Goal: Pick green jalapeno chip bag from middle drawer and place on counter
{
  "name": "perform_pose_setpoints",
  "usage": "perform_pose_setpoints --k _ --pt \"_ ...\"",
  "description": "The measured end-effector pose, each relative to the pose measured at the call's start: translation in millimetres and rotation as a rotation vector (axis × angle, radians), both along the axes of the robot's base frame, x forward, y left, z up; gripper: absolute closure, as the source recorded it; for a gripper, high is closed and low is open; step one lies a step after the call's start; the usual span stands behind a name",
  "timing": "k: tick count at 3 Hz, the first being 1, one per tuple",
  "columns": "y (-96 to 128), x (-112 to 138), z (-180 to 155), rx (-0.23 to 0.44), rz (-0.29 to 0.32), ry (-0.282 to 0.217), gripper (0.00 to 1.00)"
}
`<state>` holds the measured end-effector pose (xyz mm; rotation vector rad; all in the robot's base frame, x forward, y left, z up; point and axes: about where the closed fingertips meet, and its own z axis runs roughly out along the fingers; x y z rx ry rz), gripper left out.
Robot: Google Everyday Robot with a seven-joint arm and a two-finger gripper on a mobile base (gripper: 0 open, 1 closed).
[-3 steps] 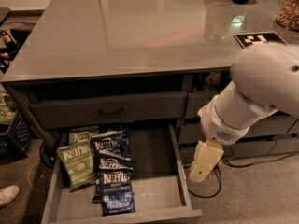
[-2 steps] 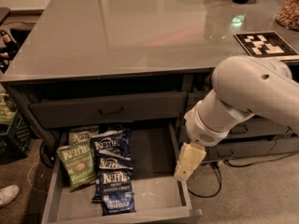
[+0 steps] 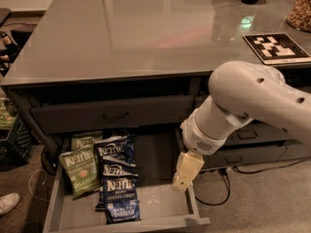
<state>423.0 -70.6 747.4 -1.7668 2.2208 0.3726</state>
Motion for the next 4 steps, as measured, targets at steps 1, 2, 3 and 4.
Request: perform_pose_setpoints --k 1,2,3,4 --pt "19 0 -14 0.022 0.017 -0.034 0.00" --pt "58 5 -38 0.041 0.032 -0.106 0.00" --pt "93 20 -59 0.071 0.043 -0.155 0.00" --pt "93 20 -59 0.071 0.043 -0.156 0.00"
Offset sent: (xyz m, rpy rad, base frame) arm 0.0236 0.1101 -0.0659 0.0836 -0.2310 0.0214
